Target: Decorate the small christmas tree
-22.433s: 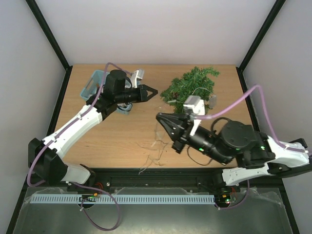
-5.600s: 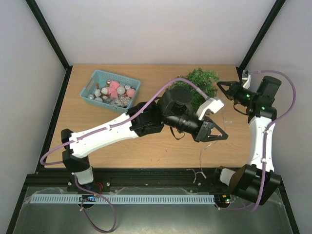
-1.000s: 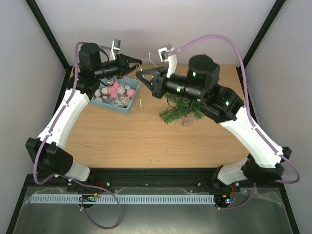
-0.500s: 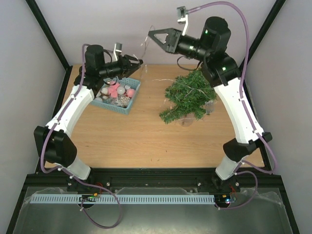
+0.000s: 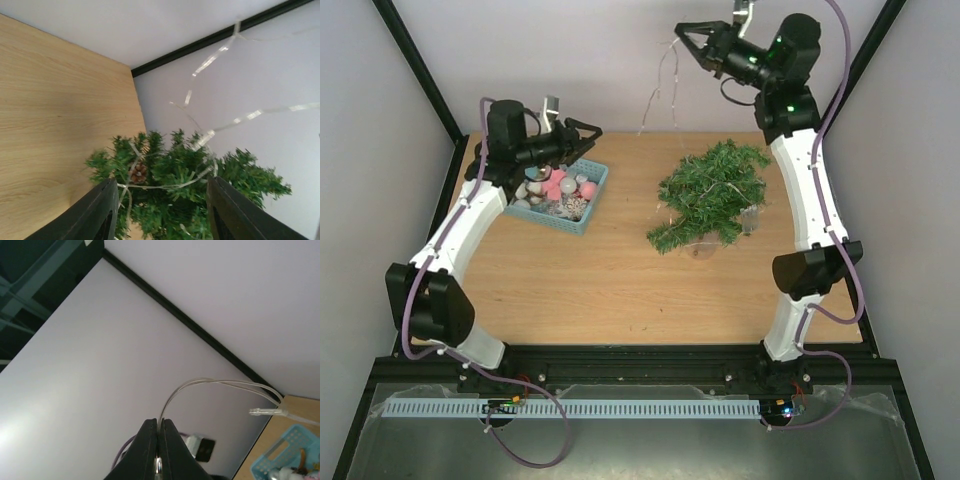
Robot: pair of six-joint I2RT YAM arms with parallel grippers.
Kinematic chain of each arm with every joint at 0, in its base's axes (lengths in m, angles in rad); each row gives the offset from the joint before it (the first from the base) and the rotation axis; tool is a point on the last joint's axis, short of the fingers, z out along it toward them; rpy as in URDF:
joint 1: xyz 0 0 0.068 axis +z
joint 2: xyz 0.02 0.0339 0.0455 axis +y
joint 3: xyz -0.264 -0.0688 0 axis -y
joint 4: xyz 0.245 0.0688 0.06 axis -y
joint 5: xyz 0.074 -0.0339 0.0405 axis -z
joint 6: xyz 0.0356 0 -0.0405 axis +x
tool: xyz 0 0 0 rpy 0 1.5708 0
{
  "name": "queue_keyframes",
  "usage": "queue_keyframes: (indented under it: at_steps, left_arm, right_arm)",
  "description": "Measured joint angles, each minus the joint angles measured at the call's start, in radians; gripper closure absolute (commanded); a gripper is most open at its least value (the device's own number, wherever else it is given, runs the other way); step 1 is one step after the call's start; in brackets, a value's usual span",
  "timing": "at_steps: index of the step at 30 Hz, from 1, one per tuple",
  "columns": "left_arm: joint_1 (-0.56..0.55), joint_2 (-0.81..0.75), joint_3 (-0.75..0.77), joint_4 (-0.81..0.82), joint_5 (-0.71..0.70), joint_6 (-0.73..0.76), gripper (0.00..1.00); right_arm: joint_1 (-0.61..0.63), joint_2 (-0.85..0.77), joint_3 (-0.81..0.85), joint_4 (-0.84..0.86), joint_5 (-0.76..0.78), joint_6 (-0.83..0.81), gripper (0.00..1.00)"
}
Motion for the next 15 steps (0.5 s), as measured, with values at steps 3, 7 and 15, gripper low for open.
queue_keyframes:
  at_steps: [3,7,15]
  left_arm:
    - [-0.047,-0.015,0.042,-0.036,-0.023,0.034,0.45]
    - [-0.160,0.021,0.240,-0.081,-0.068,0.110,0.44]
    - [-0.367,0.226,0.663,-0.156,-0.212,0.334,0.41]
  right_arm:
    - [-0.058,0.016,0.000,0.046,-0.018,0.053,0.99]
    - [-0.111,0.026,0.006,0.081,-0.032,0.093,0.99]
    - [-0.186,0.027,0.010,0.092,-0.065,0.114,0.99]
